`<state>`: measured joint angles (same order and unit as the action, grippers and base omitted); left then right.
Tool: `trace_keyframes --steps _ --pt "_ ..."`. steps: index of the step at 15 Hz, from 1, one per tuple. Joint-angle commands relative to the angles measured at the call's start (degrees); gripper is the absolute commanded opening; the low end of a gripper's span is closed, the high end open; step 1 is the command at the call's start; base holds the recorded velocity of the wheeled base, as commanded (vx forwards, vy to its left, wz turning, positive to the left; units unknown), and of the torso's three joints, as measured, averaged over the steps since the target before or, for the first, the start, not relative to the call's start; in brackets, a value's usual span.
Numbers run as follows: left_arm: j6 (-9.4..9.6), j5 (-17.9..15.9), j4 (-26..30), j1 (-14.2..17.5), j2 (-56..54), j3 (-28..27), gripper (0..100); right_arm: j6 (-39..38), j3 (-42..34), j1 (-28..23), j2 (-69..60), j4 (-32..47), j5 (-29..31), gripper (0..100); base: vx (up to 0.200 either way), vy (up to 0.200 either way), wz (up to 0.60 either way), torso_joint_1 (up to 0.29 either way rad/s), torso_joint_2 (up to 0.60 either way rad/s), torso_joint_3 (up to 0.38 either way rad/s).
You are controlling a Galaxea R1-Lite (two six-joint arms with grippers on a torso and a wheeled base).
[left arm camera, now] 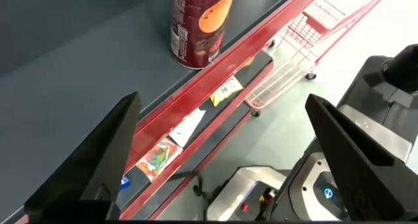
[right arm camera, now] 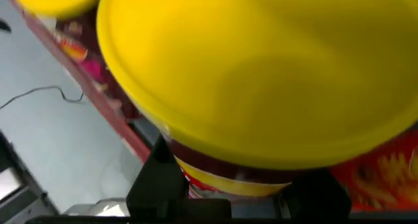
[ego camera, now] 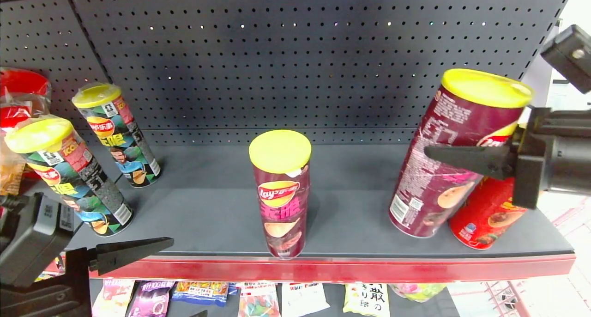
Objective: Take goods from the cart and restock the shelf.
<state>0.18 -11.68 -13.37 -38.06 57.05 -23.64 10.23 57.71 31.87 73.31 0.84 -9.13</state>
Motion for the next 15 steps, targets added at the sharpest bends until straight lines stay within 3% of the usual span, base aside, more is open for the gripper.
trace_keyframes --steps 1,4,6,9,12,15 --pt "0.08 1.1 1.0 0.0 -1.3 1.0 100 0.2 3.9 0.9 9.2 -5.4 -0.2 0 0.000 0.000 0.00 0.000 0.00 0.000" --pt "-0.01 2.3 4.9 0.0 -5.5 1.8 100 0.3 5.2 2.6 15.9 -12.8 -0.4 0 0.000 0.000 0.00 0.000 0.00 0.000" --pt "-0.18 3.6 8.5 0.1 -9.4 2.1 100 0.4 7.9 3.1 19.2 -13.2 -0.5 0 0.000 0.000 0.00 0.000 0.00 0.000" --pt "-0.18 4.0 16.3 2.7 -17.2 2.0 100 0.4 13.0 4.0 24.8 -13.2 -1.9 0 0.000 0.000 0.00 0.000 0.00 0.000" --pt "-0.18 4.0 21.2 5.8 -21.9 1.9 100 0.3 16.4 4.7 29.3 -13.2 -1.9 0 0.000 0.000 0.00 0.000 0.00 0.000" --pt "-0.18 4.3 23.1 6.6 -23.7 1.8 100 0.2 18.8 4.8 32.2 -13.3 -1.9 0 0.000 0.000 0.00 0.000 0.00 0.000"
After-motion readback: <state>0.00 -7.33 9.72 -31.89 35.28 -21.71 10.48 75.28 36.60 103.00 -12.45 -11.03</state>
